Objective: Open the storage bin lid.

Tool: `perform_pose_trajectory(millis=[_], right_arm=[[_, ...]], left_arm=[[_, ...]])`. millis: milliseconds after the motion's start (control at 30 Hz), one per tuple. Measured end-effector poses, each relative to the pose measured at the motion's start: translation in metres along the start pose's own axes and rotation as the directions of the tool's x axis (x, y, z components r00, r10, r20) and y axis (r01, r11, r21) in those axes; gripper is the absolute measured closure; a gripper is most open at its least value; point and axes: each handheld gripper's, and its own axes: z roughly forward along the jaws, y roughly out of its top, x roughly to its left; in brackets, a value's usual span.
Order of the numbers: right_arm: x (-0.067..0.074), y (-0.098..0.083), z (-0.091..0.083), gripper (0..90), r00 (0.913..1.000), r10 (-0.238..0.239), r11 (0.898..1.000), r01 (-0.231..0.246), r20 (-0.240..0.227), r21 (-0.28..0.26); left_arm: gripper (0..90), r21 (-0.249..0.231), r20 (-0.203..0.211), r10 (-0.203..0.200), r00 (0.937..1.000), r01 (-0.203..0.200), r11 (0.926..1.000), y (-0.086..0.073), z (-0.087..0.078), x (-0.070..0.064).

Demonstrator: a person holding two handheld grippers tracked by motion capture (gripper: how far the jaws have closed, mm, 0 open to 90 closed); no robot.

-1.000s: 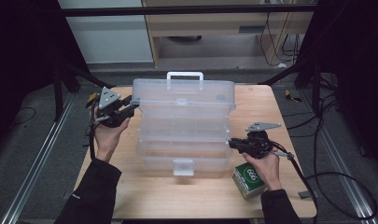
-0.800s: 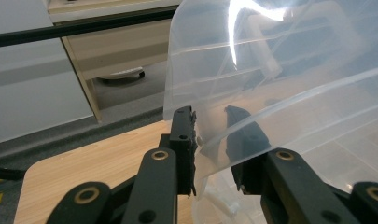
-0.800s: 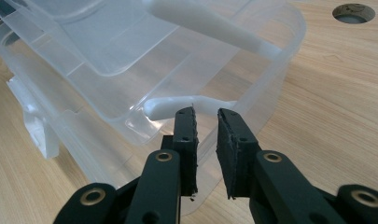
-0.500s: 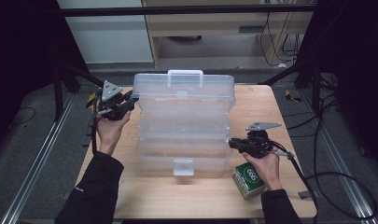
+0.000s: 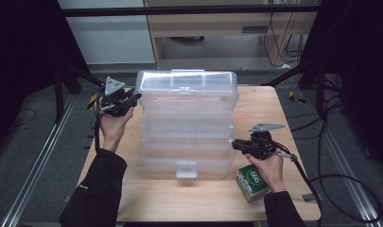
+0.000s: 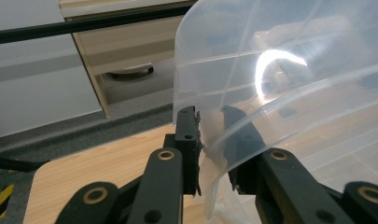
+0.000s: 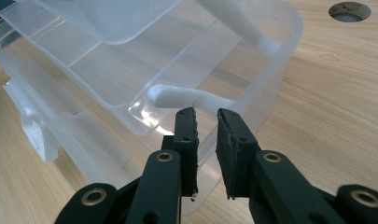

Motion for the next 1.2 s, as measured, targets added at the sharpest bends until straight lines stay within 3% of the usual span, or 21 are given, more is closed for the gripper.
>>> perform_pose_trajectory(millis=[100,367,500,967,1200], right_arm=[[0.002,0.001,0.0,78.2,0.9996,-0.022,1.0,0.022,0.017,0.007],[0.003,0.002,-0.001,75.6,0.9994,-0.016,1.0,0.015,0.029,0.013],[0.003,0.001,-0.002,74.0,0.9997,-0.008,1.0,0.008,0.024,0.013],[0.003,0.0,0.001,74.0,0.9999,-0.003,1.0,0.002,0.016,0.021],[0.004,0.0,0.001,73.9,0.9998,-0.006,1.0,0.006,0.021,0.025]], left_arm=[[76.2,0.004,-0.005,-0.001,1.0,0.001,1.0,0.003,0.002,0.0],[76.7,-0.005,-0.021,-0.006,0.9998,0.006,1.0,0.005,0.007,0.0],[77.0,-0.01,-0.024,-0.024,0.9994,0.024,0.9997,0.007,0.011,0.002],[77.4,0.011,-0.056,-0.014,0.9984,0.014,0.9998,0.017,0.025,0.004],[77.9,0.009,-0.053,-0.036,0.9979,0.037,0.9993,0.02,0.033,0.007]])
